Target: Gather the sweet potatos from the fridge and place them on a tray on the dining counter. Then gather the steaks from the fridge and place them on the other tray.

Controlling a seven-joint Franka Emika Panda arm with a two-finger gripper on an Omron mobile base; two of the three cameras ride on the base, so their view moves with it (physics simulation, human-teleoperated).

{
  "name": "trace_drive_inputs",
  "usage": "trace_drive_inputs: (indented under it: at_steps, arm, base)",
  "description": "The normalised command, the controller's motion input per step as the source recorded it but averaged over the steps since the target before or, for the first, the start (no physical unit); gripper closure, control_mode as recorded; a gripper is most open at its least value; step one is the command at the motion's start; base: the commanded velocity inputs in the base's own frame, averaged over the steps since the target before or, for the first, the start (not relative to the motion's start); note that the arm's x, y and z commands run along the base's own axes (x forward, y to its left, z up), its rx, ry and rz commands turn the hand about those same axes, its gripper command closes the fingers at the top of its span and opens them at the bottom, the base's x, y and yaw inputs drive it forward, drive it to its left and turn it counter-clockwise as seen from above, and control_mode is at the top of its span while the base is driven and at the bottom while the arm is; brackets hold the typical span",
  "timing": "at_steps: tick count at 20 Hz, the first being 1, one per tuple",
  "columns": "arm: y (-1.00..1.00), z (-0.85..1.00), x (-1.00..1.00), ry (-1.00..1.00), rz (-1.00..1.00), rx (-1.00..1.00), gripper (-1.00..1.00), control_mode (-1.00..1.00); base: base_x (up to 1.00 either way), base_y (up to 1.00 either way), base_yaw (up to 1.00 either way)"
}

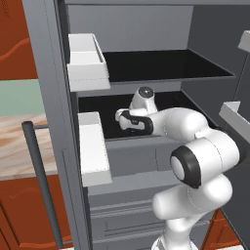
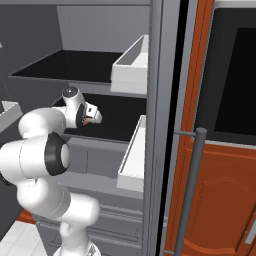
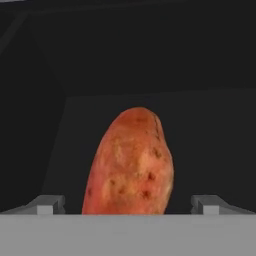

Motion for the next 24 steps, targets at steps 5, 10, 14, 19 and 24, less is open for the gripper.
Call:
trace_drive_inputs:
  at_steps: [5, 10, 14, 19, 24]
  arm:
    - [0.0, -0.13, 0.03, 0.0, 0.0, 0.0, -1.0, -1.0]
    - [0.0, -0.14, 0.0, 0.0, 0.0, 0.0, -1.0, -1.0]
    - [0.0, -0.01, 0.0, 0.0, 0.0, 0.0, 1.0, -1.0]
    - [0.0, 0.0, 0.0, 0.0, 0.0, 0.0, 1.0, -1.0]
    - [0.0, 0.0, 0.0, -0.03, 0.0, 0.0, 1.0, -1.0]
  base:
    - [0.0, 0.0, 0.0]
    - [0.0, 0.0, 0.0]
    - [0.0, 0.0, 0.0]
    - [0.0, 0.0, 0.0]
    - [0.0, 0.0, 0.0]
